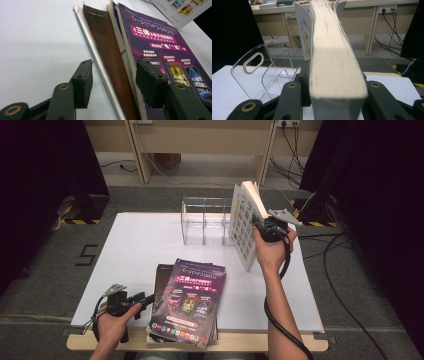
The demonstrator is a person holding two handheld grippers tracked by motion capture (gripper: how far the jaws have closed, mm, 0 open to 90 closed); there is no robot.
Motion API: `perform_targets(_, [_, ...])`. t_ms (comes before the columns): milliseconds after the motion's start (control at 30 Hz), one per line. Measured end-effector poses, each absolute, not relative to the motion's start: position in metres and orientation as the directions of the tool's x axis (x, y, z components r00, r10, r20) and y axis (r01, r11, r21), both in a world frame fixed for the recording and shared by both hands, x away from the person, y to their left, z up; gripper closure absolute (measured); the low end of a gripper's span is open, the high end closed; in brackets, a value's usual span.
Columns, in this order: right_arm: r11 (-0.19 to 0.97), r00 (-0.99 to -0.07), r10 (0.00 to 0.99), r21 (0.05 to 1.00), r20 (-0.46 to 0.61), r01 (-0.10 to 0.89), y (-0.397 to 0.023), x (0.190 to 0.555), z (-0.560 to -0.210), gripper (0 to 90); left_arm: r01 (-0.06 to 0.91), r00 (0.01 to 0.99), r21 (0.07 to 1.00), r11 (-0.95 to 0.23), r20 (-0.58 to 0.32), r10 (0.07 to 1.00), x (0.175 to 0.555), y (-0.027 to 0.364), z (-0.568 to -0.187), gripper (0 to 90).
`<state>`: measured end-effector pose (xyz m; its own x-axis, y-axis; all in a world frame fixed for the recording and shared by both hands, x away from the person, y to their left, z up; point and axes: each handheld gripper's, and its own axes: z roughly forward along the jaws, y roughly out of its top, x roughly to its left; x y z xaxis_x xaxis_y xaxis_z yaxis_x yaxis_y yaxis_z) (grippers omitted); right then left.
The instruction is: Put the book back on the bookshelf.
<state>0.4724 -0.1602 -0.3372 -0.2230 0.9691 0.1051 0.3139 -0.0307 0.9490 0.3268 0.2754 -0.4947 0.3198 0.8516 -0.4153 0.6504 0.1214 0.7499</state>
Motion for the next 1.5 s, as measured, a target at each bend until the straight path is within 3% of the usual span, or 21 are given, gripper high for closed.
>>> perform_targets(167, [-0.017, -0.215, 0.972, 0.945, 0.092, 0.328, -0.158, 0.48, -0.337, 74.1, 0.648, 0.318, 0.751, 0.124, -0.415, 0.853, 0.327, 0.277, -0.495, 47.1])
perform_targets(900, [-0.031, -0.19, 0.978, 0.959, 0.087, 0.28, -0.138, 0.523, -0.317, 74.6, 0.65, 0.318, 0.75, 0.125, -0.418, 0.851, 0.328, 0.276, -0.495, 47.1])
perform_targets(1500, [-0.039, -0.162, 0.983, 0.963, 0.085, 0.266, -0.131, 0.547, -0.339, 74.2, 0.649, 0.316, 0.75, 0.126, -0.417, 0.852, 0.328, 0.278, -0.495, 47.1])
